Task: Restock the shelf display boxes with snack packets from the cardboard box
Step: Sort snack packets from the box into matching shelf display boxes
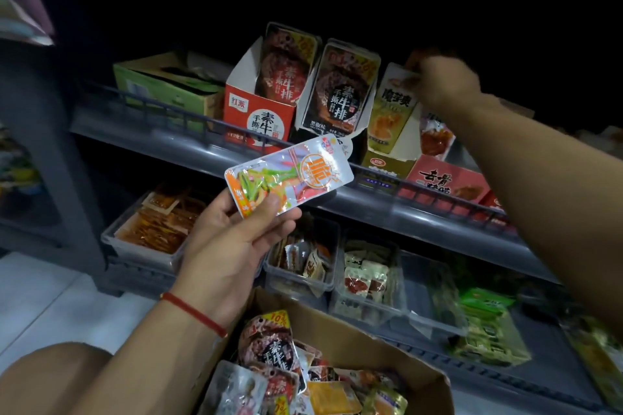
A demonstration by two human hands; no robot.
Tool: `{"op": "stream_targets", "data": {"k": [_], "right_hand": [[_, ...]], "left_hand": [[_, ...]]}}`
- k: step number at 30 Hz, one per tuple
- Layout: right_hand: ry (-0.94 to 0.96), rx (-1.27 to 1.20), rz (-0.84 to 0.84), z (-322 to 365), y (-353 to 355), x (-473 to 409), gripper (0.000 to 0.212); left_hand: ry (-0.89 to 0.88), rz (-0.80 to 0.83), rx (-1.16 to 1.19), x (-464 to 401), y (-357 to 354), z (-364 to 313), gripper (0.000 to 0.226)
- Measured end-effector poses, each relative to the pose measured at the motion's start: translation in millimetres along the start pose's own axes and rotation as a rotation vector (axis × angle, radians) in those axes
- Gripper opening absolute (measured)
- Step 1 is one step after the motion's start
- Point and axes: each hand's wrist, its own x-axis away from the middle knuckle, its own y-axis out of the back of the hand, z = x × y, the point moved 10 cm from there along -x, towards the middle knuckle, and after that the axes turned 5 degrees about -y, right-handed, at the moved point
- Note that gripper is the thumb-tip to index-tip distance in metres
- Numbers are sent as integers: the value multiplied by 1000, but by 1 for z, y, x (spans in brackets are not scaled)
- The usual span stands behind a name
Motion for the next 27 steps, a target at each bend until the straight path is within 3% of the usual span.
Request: {"op": "stream_targets", "data": {"k": [3,9,13,15,17,20,22,27], "right_hand": [[5,64,-5,-1,-7,-5,31],[41,170,-194,15,10,2,18],[190,-138,-316,43,46,50,22],[177,-509,-164,44,46,85,23],[50,-849,135,41,22,121,25],[-29,-1066,567,39,-19,179,23],[-41,-1164,605,23,-20,203,22],[-142,-1176,445,-59,0,221,16]], "left_hand": [[12,1,21,0,-1,3,33],[2,-2,38,-2,-6,7,49],[-11,16,-3,0,-10,8,45],[4,41,-17,2,-13,10,39],[21,72,-20,6,-18,14,33],[31,140,-20,16,-31,23,32],[52,187,-60,26,-45,35,32],[197,302,-75,58,-101,74,35]]}}
